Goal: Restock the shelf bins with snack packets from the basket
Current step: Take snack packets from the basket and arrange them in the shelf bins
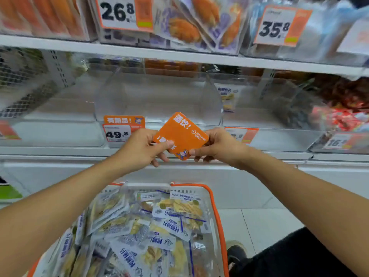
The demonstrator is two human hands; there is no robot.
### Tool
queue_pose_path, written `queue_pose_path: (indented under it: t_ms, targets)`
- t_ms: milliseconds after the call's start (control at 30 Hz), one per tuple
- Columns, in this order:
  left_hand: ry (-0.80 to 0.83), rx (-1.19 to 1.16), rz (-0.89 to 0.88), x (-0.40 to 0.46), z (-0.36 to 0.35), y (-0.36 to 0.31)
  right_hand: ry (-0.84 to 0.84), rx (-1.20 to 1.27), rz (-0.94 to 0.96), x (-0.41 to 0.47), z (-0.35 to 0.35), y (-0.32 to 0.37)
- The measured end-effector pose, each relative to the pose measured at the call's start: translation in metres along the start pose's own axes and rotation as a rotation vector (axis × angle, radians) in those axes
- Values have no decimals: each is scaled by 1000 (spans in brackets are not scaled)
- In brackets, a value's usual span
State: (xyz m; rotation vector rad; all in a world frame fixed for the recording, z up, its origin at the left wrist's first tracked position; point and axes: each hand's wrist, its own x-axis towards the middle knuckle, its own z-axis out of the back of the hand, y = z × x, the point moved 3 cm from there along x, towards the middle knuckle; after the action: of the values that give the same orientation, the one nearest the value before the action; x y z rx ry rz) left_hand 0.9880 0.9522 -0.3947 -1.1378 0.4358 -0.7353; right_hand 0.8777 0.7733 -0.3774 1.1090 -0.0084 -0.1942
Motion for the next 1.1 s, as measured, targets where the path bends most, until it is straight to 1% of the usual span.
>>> queue_pose_path:
  t_ms: [67,133,200,267,333,367,400,433,467,500,533,567,600,667,700,733,767,833,867,900,967,1067,1100]
  targets:
    - [-75,208,-182,19,-12,-34,-145,-157,122,-2,37,13]
    - [-111,265,-287,37,-30,-60,-287,-302,245,-3,71,21]
    - [-163,267,-346,54,-49,-76,-389,-417,322,-4,99,23]
    - [-159,237,-343,68,-63,-81,-440,-454,299,-4,121,18]
    - [-100,151,-294,78,-75,-80,-414,-440,235,-3,131,11]
    - [-96,85,-277,80,-79,-80,-389,-413,218,-3,132,9]
    - [-111,-20,-245,82,-82,-81,-362,-360,211,-3,130,7]
    - [-134,-177,-165,86,-83,-80,-324,-274,199,-3,130,6]
    - [-138,-373,-31,88,-83,-81,-269,-146,196,-6,130,7]
    - [-99,-592,132,90,-84,-81,-213,-10,208,-10,133,8]
    - [-23,-802,291,91,-86,-83,-165,73,222,-13,138,9]
    - [64,-947,407,91,-88,-86,-133,56,251,-14,141,10]
    - [152,-995,478,89,-89,-89,-135,-50,280,-14,143,10]
    - [280,-958,517,86,-91,-92,-263,-306,298,-8,139,12]
    - [304,-934,524,84,-93,-92,-308,-297,308,-4,135,11]
    - [280,-897,528,84,-94,-91,-341,-216,293,0,133,10]
    - [193,-812,509,84,-91,-87,-345,-135,274,1,130,10]
    - [-82,-556,421,87,-79,-77,-327,-89,222,1,129,10]
    - [-174,-450,371,87,-73,-72,-305,-111,206,2,129,9]
    - [-198,-383,327,87,-70,-70,-279,-126,192,4,130,5]
    - [-140,-302,274,84,-68,-68,-238,-138,167,7,129,-2]
    - [-73,-173,240,80,-74,-69,-228,-212,142,13,131,-9]
    - [-61,-162,227,80,-77,-69,-229,-234,147,14,131,-9]
